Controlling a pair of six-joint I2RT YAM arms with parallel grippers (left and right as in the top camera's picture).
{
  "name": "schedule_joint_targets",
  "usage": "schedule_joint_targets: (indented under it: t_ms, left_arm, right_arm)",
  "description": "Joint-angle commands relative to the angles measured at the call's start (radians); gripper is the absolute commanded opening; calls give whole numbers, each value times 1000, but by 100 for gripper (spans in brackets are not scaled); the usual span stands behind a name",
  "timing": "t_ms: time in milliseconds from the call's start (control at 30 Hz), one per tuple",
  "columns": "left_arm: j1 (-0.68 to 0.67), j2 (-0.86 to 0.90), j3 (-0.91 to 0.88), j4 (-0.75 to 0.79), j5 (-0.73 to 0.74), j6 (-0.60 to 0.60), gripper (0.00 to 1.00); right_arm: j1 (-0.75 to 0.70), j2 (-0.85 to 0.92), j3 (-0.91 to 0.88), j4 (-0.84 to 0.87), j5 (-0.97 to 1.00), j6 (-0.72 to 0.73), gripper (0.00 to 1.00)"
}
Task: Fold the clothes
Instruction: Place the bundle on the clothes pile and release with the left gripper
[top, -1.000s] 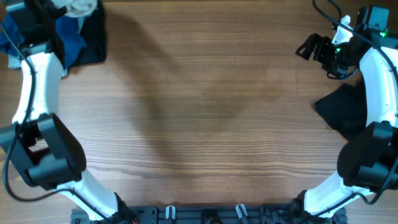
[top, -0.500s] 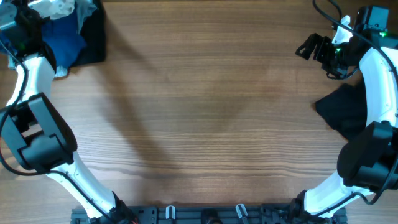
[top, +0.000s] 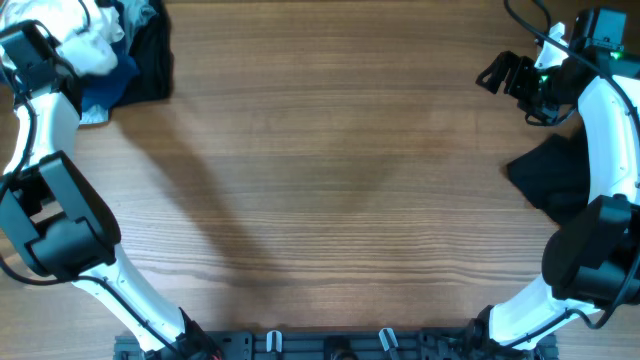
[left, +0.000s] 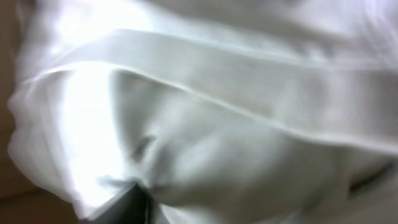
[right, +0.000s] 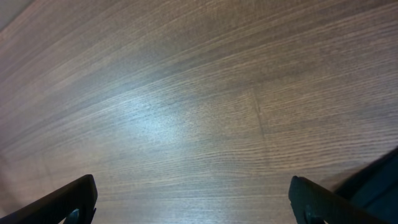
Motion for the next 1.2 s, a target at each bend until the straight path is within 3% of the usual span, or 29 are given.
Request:
schedule_joint_targets:
  t_ms: [0, 133, 467, 633, 767, 967, 1067, 1167]
  left_arm:
    - [-11, -3, 3, -129, -26, -278, 100]
    - [-11, -24, 3, -152, -26, -667, 100]
    - [-75, -286, 3, -310, 6, -1278, 100]
    - [-108, -357, 3, -277, 108, -1446, 100]
    - [-97, -322, 3, -89, 47, -1555, 100]
    - [-61, -137, 3, 384, 39, -1550, 100]
    - [-52, -31, 3, 543, 33, -1549, 100]
    - [-48, 83, 3, 602, -55, -1549, 100]
  right_arm:
    - [6, 2, 6, 4, -2, 13, 99]
    - [6, 2, 6, 8, -2, 14, 99]
    - [8, 2, 6, 4, -2, 14, 100]
    - [17, 2, 6, 6, -1, 11, 100]
    - [18, 2, 6, 6, -1, 11, 99]
    - [19, 2, 6, 3, -1, 11, 99]
    - [19, 2, 6, -2, -1, 11, 99]
    - [19, 2, 6, -9, -1, 11, 100]
